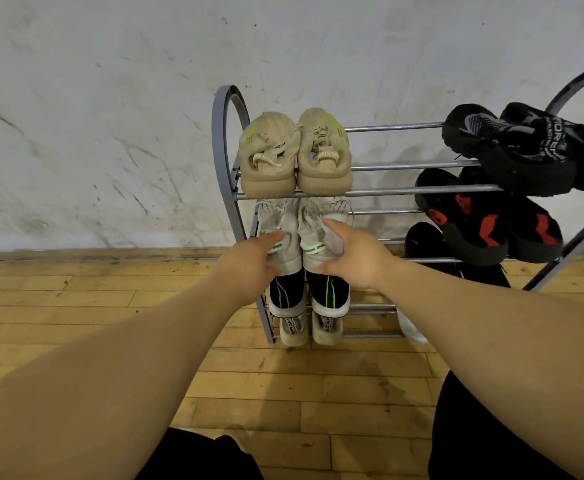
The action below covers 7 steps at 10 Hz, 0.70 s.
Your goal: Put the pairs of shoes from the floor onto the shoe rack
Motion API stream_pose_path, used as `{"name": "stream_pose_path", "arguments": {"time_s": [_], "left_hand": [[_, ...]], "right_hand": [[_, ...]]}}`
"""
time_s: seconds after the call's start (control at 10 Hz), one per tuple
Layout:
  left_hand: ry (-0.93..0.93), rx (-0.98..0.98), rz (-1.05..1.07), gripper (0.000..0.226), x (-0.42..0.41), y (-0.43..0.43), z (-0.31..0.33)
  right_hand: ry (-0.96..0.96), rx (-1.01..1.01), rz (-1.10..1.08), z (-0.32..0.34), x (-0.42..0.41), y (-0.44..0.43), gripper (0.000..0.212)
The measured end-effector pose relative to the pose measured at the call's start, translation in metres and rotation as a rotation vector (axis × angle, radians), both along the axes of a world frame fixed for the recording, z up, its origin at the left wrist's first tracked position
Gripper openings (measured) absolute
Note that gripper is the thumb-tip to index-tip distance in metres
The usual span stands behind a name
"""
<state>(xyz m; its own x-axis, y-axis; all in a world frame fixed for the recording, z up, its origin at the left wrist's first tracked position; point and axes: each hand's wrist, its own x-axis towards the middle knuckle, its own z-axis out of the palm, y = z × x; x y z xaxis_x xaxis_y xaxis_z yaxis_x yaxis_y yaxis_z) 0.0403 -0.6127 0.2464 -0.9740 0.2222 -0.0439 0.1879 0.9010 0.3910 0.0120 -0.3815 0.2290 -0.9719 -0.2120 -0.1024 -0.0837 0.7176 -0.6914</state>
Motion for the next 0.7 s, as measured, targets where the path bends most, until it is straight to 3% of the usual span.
{"name": "stream_pose_path", "arguments": {"time_s": [0.5,0.7], "left_hand": [[0.017,-0.092,0.084,0.069,0.007,0.007,0.002],[-0.012,-0.136,0.099,0.074,0.019,0.019,0.025]], "right_hand": [[-0.003,0.086,0.032,0.006,0.01,-0.003,0.092],[-0.052,0.241,0.078,0.041,0.034,0.014,0.1]]}}
